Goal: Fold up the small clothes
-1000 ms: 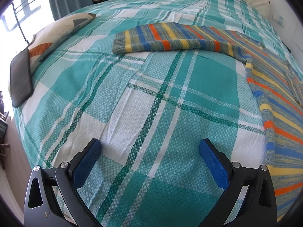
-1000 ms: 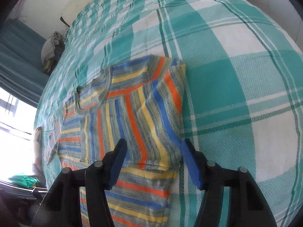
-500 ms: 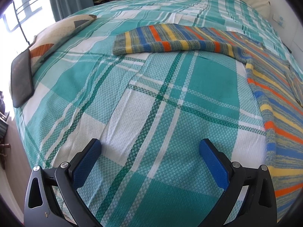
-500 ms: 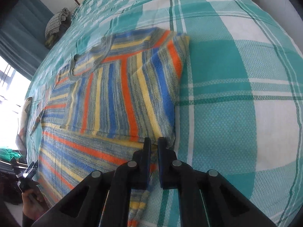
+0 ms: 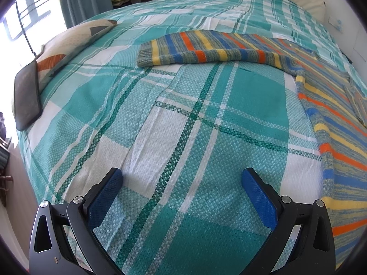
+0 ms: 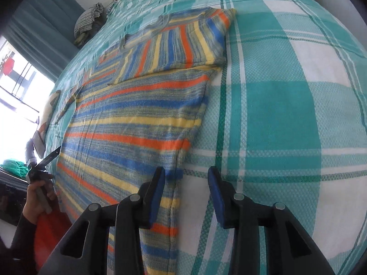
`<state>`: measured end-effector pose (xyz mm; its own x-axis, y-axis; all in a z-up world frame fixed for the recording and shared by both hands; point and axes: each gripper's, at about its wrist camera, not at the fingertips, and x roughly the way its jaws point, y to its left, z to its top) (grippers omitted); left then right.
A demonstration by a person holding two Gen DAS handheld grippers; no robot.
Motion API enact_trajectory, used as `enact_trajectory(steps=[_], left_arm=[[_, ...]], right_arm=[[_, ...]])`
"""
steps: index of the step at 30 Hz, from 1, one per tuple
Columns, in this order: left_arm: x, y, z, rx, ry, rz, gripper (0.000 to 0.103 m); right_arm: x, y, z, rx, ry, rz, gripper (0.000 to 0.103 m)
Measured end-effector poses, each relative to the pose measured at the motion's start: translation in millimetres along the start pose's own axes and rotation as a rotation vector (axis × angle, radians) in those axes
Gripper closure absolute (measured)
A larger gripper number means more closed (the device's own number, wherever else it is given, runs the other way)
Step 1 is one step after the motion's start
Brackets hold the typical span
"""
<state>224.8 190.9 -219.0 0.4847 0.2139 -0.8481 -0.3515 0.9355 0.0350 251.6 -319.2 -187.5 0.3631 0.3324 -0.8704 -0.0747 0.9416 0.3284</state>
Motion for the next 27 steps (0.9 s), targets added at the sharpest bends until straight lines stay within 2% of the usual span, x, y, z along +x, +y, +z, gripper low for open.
enact_trajectory(steps=[3,7,8,11,14,18,27], left_arm=[[0,0,0,-0.003,0.000,0.006,0.000],[-1,-1,0,-0.007,-0.004,0.015,0.000],[-1,-1,-1,-0.006,-0.005,0.016,0.000],[-1,-1,-1,-0.006,-0.012,0.016,0.000],[-1,-3,-2,-0.004,-0.020,0.021,0.000],[-2,-4,-3,-0.004,-0.025,0.029,0.000],[-2,-4,-3,-0.006,-0.029,0.031,0.000]], right_arm=[[-31,-11,-22,-0.007,-0.080,-0.079,0.062],[-66,-28,-50,-0.003,-0.222,-0.213,0.047],[-70,-32,-58,0.008,-0.251,-0.236,0.046],[-78,-47,-76,0.083,-0.304,-0.251,0.046],[-76,-51,-82,0.114,-0.307,-0.257,0.046],[-73,-43,-79,0.061,-0.315,-0.282,0.045],[-58,-48,-81,0.075,-0.273,-0.303,0.044]])
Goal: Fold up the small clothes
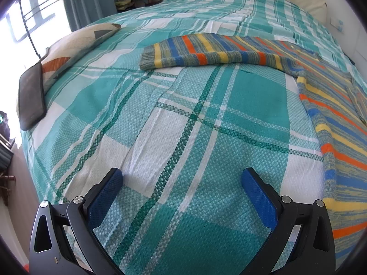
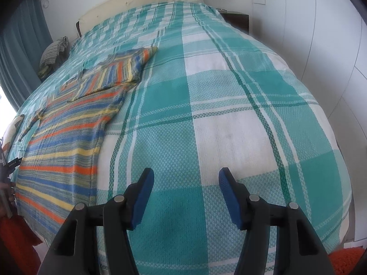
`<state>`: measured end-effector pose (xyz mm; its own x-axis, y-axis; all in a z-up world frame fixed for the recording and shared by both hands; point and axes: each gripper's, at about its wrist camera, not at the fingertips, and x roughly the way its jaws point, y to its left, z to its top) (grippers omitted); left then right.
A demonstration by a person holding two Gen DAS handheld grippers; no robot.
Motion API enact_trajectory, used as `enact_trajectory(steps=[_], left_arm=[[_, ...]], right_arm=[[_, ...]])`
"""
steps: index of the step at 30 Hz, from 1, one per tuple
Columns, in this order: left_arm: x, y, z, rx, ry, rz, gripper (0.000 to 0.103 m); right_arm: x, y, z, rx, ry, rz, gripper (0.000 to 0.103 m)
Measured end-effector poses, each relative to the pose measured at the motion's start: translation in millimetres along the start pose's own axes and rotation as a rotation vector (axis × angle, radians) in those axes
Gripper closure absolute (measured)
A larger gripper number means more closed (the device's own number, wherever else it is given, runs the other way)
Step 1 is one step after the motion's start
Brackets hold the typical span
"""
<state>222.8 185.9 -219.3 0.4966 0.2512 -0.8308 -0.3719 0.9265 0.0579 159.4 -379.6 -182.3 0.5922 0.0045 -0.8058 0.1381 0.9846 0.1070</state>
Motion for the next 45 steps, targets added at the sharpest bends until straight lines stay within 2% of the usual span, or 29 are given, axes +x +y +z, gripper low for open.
enact_trajectory(steps=[15,17,18,20,21,23,25,27,29,31,32,33,34,35,37,39,42,45], left_arm=[[0,0,0,-0.002,0.004,-0.002,0.000],[-3,3,8,-0.006,0.066,-0.037,0.001],[-9,8,15,-0.023,0.088,-0.102,0.003],[-28,29,34,-0.106,0.016,-0.259,0.004],[-32,41,47,-0.149,-0.009,-0.293,0.004],[-25,62,77,-0.228,0.005,-0.329,0.004],[1,84,103,-0.326,0.061,-0.354,0.004],[29,101,119,-0.421,0.103,-0.327,0.005],[52,102,130,-0.427,0.143,-0.327,0.011],[71,91,137,-0.388,0.187,-0.307,0.024],[76,85,138,-0.370,0.193,-0.284,0.027],[79,80,140,-0.353,0.187,-0.252,0.042],[81,75,142,-0.337,0.181,-0.216,0.084],[80,72,144,-0.330,0.183,-0.194,0.099],[67,66,153,-0.330,0.152,-0.173,0.099],[37,46,172,-0.254,0.078,-0.196,0.099],[-22,-11,205,-0.056,-0.037,-0.295,0.099],[-79,-81,225,0.126,-0.116,-0.441,0.099]], right_arm=[[8,1,-5,0.016,0.021,0.002,0.036],[8,1,-5,0.013,0.022,0.000,0.035],[8,1,-5,0.013,0.023,0.000,0.035],[7,1,-5,0.019,0.022,0.005,0.035],[7,1,-6,0.022,0.022,0.009,0.035],[9,1,-6,0.022,0.025,0.012,0.034],[11,2,-4,0.021,0.028,0.014,0.030],[13,5,-4,0.011,0.028,0.006,0.027],[13,8,-4,-0.004,0.029,-0.005,0.026],[13,9,-5,-0.010,0.029,-0.007,0.026],[13,8,-6,-0.009,0.029,-0.007,0.026],[13,8,-5,-0.008,0.030,-0.006,0.026],[13,8,-6,-0.008,0.031,-0.007,0.026],[13,8,-6,-0.008,0.031,-0.006,0.026],[12,8,-6,-0.006,0.031,-0.004,0.026],[12,7,-6,-0.001,0.031,0.003,0.026],[13,5,-5,0.011,0.032,0.015,0.026],[13,5,-4,0.016,0.032,0.021,0.025]])
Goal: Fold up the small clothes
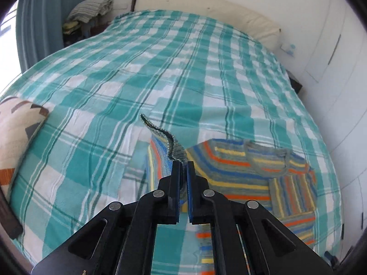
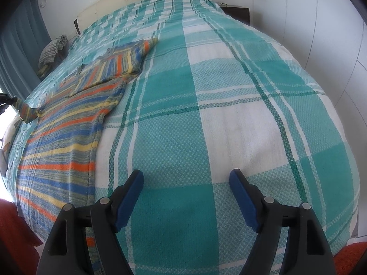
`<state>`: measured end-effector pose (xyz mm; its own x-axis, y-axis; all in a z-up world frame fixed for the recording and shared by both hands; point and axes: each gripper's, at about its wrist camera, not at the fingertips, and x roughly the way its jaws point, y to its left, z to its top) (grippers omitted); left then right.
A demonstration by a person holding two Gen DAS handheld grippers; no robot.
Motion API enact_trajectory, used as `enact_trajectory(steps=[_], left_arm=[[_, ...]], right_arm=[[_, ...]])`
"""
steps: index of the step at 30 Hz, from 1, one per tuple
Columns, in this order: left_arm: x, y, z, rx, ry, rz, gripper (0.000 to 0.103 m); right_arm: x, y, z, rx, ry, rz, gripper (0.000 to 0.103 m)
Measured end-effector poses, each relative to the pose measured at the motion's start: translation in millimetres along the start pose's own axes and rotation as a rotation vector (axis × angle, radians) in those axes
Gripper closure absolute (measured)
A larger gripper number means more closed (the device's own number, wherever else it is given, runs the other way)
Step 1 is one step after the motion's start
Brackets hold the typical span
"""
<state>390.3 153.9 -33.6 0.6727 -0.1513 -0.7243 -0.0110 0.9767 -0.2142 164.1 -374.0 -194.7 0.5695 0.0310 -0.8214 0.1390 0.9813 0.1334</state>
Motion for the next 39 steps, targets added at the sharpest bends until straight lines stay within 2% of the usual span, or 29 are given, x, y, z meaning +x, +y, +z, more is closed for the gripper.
enact_trajectory(steps=[3,5,6,7,8,11,13,15,17,20,22,24,28,31,36,39], left_arm=[[1,-76,11,0.125,-0.010,-0.127,0.098],[15,-113,6,0.178,0.034,-0.211,0.089],[26,-128,2,0.204,0.075,-0.238,0.065],[37,-138,-2,0.220,0.115,-0.231,0.032],[44,-140,-4,0.214,0.120,-0.197,0.023],[57,-114,-6,0.093,0.102,-0.134,0.022],[65,-92,-15,0.019,0.098,-0.050,0.022],[80,-77,-31,0.023,0.115,0.041,0.023],[100,-65,-58,0.063,0.163,0.127,0.023],[134,-33,-108,0.069,0.299,0.247,0.028],[124,-18,-123,0.034,0.230,0.197,0.021],[113,-14,-126,0.021,0.252,0.221,0.011],[79,-18,-139,0.058,0.239,0.182,0.012],[41,-26,-160,0.077,0.223,0.157,0.011],[-16,-50,-218,0.060,0.202,0.110,0.006],[-25,-60,-251,0.057,0.194,0.110,0.006]], right_arm=[[-1,-1,1,0.007,-0.002,0.007,0.025],[-2,-2,1,0.013,-0.003,0.013,0.025],[-2,-2,1,0.014,-0.002,0.015,0.025],[-2,-2,1,0.014,-0.002,0.017,0.025],[-3,-2,1,0.014,-0.001,0.018,0.025],[-3,-3,0,0.016,0.002,0.030,0.025],[-3,-4,0,0.020,0.004,0.035,0.025],[-2,-4,1,0.025,0.006,0.040,0.025],[-2,-3,1,0.021,0.008,0.039,0.023],[-2,-1,0,0.009,0.009,0.031,0.023],[-1,-1,0,0.005,0.010,0.029,0.023],[0,1,-1,-0.005,0.012,0.021,0.023],[1,4,0,-0.027,0.017,0.004,0.020],[-1,5,1,-0.031,0.011,-0.002,0.021],[-12,24,2,-0.118,-0.036,-0.074,0.021],[-15,36,1,-0.170,-0.037,-0.132,0.021]])
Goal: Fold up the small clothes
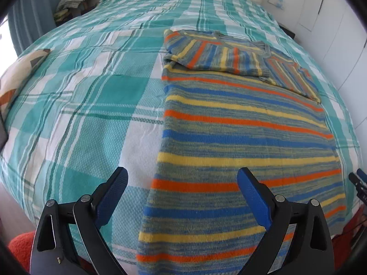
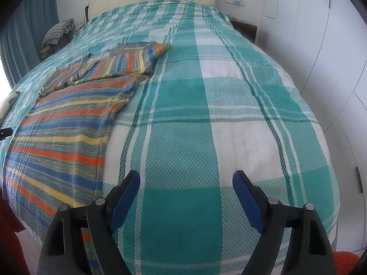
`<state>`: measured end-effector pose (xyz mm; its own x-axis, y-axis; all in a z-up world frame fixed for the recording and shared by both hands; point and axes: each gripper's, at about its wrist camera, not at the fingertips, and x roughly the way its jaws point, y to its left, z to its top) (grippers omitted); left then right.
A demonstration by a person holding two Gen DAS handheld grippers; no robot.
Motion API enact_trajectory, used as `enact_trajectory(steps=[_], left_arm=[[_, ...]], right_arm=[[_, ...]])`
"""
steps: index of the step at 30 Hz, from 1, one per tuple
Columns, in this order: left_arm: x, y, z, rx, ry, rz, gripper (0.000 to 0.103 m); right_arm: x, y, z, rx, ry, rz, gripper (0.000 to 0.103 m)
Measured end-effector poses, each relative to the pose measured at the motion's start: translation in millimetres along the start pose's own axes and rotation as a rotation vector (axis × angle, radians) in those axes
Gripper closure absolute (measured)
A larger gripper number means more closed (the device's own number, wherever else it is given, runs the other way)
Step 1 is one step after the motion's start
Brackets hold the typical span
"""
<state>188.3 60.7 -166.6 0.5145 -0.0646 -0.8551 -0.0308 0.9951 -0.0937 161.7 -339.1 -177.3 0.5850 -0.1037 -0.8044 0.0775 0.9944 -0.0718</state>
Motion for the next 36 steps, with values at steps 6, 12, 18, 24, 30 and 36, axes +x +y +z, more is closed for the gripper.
enact_trajectory(steps=[6,12,18,24,30,36], left_arm=[[5,-10,-18,0.060,-0.028,0.027,0.006],[11,-2,-19,0.044,-0.046,0.051,0.006],[15,3,-21,0.031,-0.050,0.068,0.006],[18,2,-21,0.037,-0.052,0.078,0.005],[18,2,-21,0.037,-0.052,0.079,0.005],[18,2,-21,0.038,-0.051,0.079,0.005]], right_arm=[[-12,18,-3,-0.026,-0.016,-0.037,0.021],[-11,27,-8,-0.097,-0.031,-0.109,0.021],[-6,27,-9,-0.117,-0.026,-0.129,0.021],[-4,27,-10,-0.122,-0.024,-0.132,0.021],[0,25,-9,-0.112,-0.014,-0.128,0.021],[2,24,-9,-0.115,-0.011,-0.128,0.021]])
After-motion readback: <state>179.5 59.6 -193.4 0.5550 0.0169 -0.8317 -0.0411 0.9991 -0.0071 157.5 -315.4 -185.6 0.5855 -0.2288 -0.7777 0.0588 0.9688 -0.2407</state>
